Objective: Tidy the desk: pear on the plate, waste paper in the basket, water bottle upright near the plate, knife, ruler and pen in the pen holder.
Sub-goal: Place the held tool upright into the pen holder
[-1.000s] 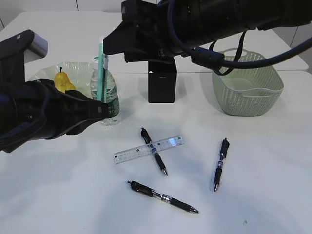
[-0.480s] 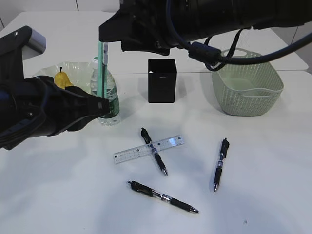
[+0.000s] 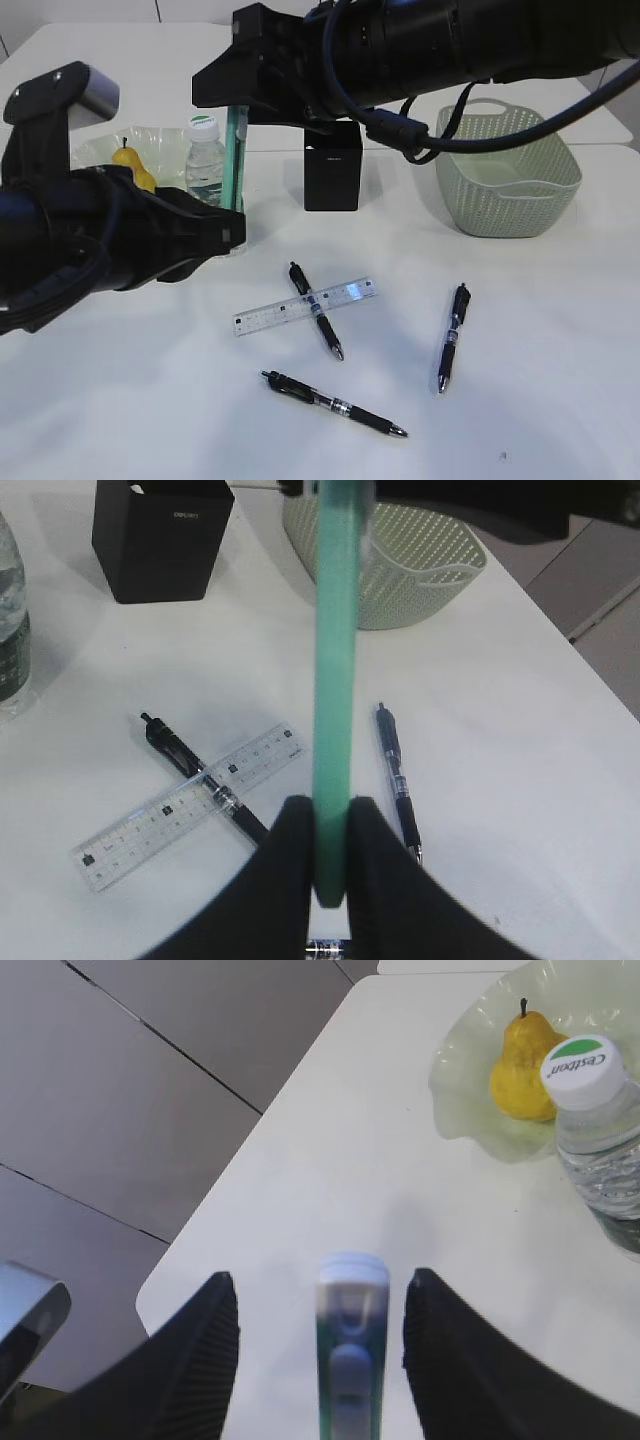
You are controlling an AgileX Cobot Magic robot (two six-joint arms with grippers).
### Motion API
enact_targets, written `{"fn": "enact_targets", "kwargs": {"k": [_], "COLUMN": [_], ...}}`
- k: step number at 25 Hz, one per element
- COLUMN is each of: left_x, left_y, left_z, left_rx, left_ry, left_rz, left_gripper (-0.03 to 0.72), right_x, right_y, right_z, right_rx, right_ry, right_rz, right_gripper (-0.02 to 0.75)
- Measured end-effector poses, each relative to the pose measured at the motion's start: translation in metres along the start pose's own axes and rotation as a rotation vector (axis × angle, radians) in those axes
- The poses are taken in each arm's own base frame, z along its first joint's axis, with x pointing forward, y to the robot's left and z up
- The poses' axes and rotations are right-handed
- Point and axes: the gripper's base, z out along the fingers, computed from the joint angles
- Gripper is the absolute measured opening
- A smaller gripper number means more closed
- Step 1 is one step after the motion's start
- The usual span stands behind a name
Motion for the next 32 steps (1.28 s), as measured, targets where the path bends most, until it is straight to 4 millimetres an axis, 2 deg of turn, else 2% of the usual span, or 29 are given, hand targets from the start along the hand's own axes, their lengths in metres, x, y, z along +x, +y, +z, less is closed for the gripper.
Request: {"fn": "enact_targets", "kwargs": {"k": [6,16,24,27,32], "left_x": [0.0012,-0.0012,-0.0013,-0.0021,-0.0026], "left_y": [0.0006,-0.0003,-0.0003,-0.0008,-0.0011], "left_z": [0.0018,0.0018,0.0018,0.0017,0.0017], "left_rx": [-0.003,0.006,0.007,0.011,0.014], "left_ry": [0.006,-0.020,-0.021,-0.030,-0.036], "left_rz": [0.000,0.000,-0.002,-0.001,0.005], "left_gripper": [0.041,0.043,0.062,0.115,0.298], "right_x": [-0.0001,-0.0013,-0.0011,0.0003,0.0007], "right_y": [0.0001,-0.0013,-0.0018,0.0003,0.0009], "right_z": [0.0000,0.0000,0.0000,0.0002,0.0002], "right_rx": [-0.001,0.015,0.020,0.000,-0.007], "right_ry": [-0.001,-0.015,-0.011,0.002,0.006], "right_rz": [-0.001,-0.003,-0.027,-0.020,-0.014], "right_gripper": [0.368,0.171,0.123,0.120,0.117]}}
